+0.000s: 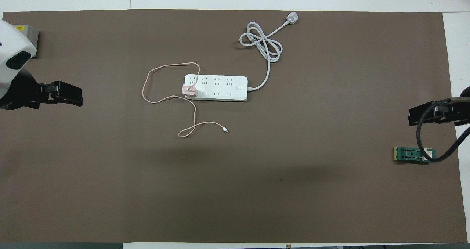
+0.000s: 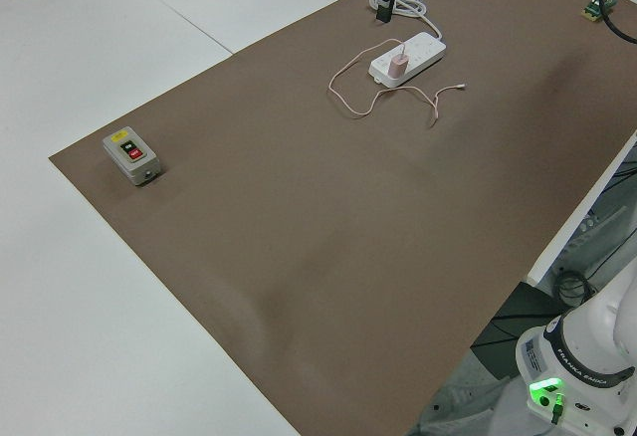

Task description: Plug charger into power strip

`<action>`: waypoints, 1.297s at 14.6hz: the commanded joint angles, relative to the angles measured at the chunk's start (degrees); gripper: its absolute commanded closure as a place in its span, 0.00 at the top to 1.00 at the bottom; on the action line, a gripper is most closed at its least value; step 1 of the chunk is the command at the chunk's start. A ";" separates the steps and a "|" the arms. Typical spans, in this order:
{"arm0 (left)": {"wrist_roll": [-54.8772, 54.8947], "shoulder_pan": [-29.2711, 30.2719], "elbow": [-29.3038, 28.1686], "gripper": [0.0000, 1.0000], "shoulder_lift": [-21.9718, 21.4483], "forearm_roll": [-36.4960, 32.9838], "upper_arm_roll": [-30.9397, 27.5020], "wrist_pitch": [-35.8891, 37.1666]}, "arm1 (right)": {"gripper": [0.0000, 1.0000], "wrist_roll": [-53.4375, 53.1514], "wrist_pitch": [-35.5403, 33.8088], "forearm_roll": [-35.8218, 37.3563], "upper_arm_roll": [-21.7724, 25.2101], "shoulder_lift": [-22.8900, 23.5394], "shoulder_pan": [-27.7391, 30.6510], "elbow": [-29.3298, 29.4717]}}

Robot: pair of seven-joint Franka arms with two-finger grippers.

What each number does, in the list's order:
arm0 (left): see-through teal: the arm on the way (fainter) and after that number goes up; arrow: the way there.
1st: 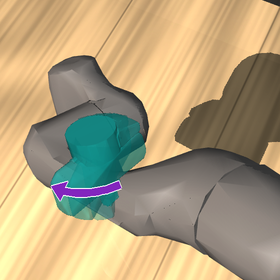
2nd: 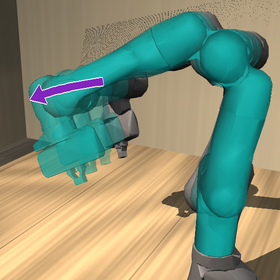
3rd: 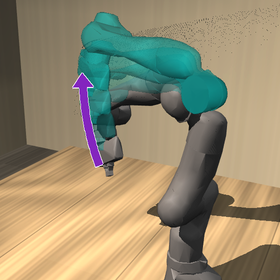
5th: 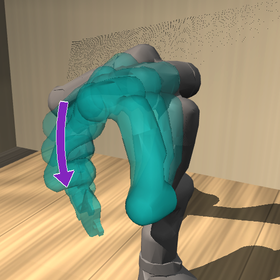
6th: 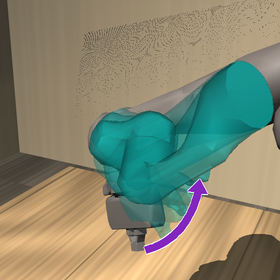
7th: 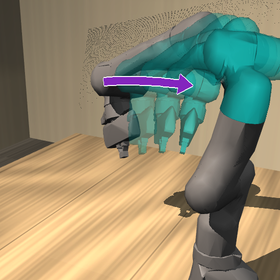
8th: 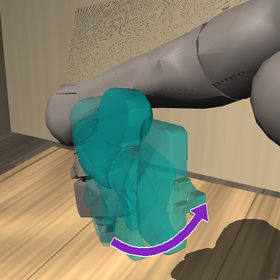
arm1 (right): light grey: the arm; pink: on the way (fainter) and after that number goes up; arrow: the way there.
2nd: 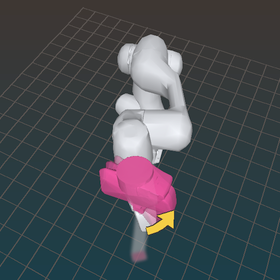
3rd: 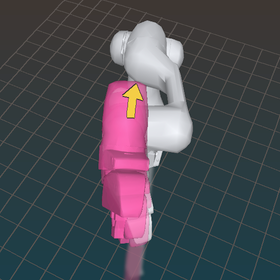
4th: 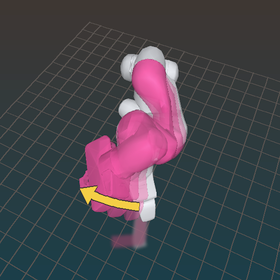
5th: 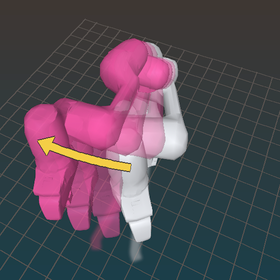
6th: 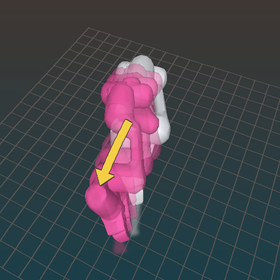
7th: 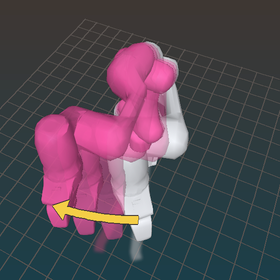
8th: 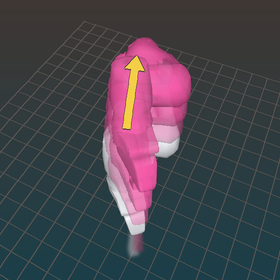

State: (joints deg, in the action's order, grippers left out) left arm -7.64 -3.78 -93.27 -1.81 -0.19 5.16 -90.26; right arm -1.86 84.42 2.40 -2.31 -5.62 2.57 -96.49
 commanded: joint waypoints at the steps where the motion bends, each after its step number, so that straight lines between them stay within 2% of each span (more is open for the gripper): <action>1: 1.05 -0.53 -0.07 1.00 -0.30 1.06 -0.76 -0.01 | 1.00 1.77 -0.48 -0.02 -0.24 -0.80 0.77 -0.36; 13: -2.29 -1.58 -0.86 1.00 -0.92 1.15 -0.59 3.60 | 1.00 1.77 -0.57 -0.02 -0.32 -0.88 0.76 -0.36; 19: -1.77 -0.97 -0.77 1.00 -0.92 3.61 -0.85 3.25 | 1.00 1.95 -0.48 -0.02 -0.24 -0.88 0.85 -0.36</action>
State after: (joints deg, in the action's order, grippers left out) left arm -9.23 -4.55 -93.46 -1.82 2.45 4.91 -87.60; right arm -1.86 84.42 2.40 -2.33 -5.66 2.57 -96.49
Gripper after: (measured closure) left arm 0.000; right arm 0.000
